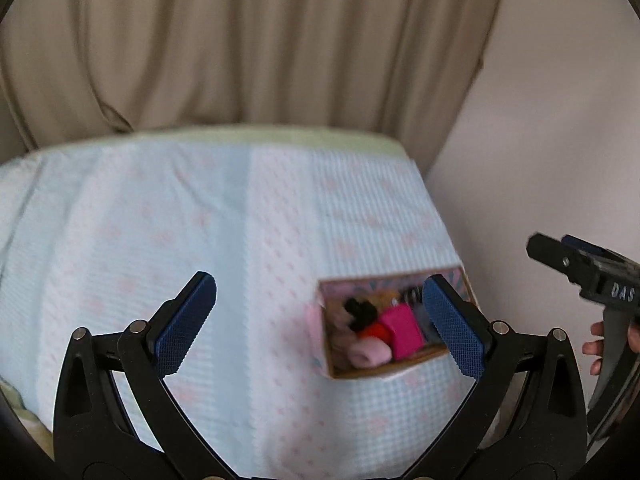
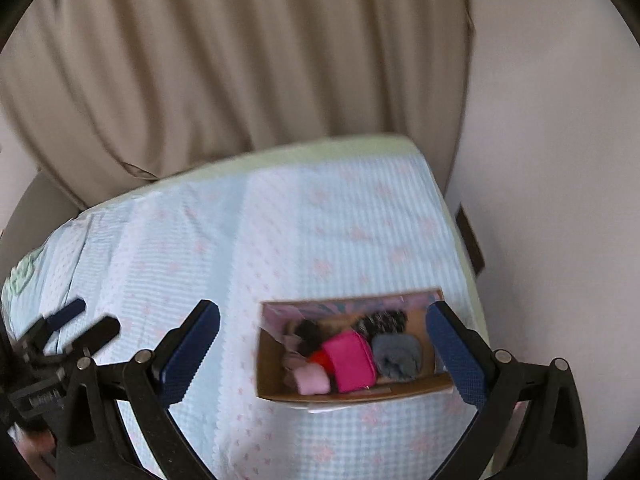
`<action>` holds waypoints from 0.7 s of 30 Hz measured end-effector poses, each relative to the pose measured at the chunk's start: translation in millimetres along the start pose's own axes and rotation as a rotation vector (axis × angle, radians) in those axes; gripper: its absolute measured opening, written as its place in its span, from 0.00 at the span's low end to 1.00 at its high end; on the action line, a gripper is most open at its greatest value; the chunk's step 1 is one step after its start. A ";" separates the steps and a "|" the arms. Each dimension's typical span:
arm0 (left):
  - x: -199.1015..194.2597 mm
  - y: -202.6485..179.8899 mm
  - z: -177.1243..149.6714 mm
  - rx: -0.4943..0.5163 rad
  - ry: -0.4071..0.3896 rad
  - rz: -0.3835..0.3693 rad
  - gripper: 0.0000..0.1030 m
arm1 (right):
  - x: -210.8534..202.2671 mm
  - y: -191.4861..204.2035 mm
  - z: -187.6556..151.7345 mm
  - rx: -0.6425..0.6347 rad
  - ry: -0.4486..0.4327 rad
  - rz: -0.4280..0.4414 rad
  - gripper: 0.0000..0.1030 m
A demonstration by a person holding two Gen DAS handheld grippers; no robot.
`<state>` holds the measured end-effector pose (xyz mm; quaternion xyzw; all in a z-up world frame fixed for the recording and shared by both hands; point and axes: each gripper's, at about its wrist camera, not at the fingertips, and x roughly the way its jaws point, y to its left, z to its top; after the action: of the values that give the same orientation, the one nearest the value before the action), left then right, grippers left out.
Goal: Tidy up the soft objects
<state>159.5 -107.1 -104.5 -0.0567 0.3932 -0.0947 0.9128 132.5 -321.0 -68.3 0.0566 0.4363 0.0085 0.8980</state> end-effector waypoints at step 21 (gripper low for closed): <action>-164.1 73.5 -26.9 0.018 -0.323 0.110 1.00 | -131.3 118.2 -50.2 -0.099 -0.322 -0.036 1.00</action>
<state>39.0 -0.4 -19.9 -0.0414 0.2430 -0.0380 0.9684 15.8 -207.3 16.6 0.0052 0.2870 0.0044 0.9579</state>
